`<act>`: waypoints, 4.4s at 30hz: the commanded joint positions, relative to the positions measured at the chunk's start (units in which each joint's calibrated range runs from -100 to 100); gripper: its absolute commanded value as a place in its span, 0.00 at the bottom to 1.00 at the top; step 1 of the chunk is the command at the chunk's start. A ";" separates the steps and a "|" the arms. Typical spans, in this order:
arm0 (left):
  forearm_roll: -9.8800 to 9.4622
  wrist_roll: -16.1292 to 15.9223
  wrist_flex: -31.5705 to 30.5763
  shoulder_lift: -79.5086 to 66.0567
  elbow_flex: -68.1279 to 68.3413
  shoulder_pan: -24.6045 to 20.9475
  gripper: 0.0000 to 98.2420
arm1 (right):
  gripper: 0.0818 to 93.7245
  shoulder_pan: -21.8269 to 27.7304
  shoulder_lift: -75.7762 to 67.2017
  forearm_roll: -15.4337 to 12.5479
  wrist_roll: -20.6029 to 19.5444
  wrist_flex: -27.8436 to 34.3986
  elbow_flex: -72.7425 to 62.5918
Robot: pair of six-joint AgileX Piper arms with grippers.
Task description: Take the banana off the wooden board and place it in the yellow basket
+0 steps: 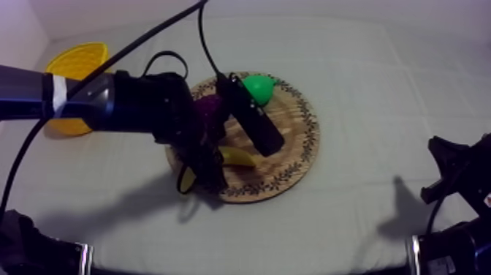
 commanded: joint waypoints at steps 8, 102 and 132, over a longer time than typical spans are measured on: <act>-3.44 3.22 3.87 -4.93 -0.59 0.28 0.11 | 0.00 0.00 -0.04 -0.02 0.00 0.05 -0.03; -3.42 6.20 -11.20 -3.72 -1.71 -42.13 0.46 | 0.00 0.00 -0.04 -0.02 0.00 0.05 -0.03; -3.55 8.66 -38.43 -79.79 53.24 -36.73 0.00 | 0.00 0.00 -0.04 -0.02 0.00 0.05 -0.03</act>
